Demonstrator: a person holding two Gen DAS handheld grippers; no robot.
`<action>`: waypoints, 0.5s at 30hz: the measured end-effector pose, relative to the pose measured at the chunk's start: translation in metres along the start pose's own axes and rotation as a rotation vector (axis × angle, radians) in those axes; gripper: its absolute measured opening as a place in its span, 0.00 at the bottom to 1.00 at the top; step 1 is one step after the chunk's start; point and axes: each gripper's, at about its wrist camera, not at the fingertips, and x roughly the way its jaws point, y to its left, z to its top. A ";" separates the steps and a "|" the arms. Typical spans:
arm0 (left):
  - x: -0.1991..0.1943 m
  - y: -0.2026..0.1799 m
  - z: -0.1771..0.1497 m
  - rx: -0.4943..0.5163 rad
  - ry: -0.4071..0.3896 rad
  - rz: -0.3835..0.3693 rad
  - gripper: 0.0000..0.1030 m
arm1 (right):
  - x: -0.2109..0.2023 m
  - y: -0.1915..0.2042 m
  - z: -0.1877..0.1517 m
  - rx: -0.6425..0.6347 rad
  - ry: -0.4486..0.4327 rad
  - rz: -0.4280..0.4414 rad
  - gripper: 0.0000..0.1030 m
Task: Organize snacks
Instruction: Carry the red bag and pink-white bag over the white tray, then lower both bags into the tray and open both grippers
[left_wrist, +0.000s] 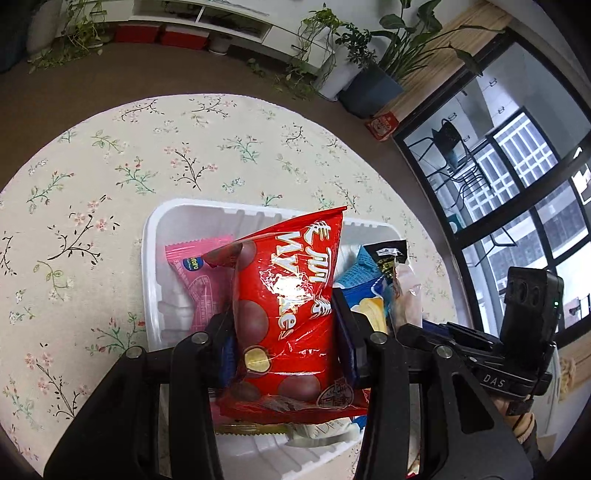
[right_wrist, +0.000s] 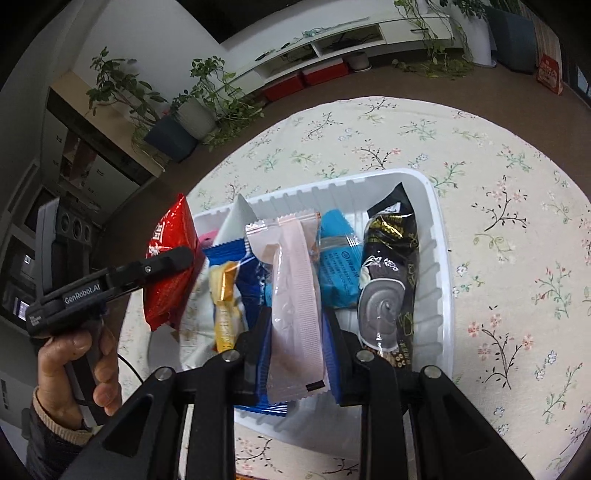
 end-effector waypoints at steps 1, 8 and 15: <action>0.002 -0.001 0.000 0.004 0.000 0.003 0.39 | 0.002 0.002 -0.001 -0.010 0.000 -0.011 0.27; 0.010 -0.007 -0.002 0.018 -0.003 0.036 0.40 | 0.012 0.004 -0.006 -0.038 0.010 -0.050 0.30; 0.012 -0.011 -0.004 0.031 -0.005 0.054 0.42 | 0.010 0.008 -0.013 -0.063 0.014 -0.078 0.32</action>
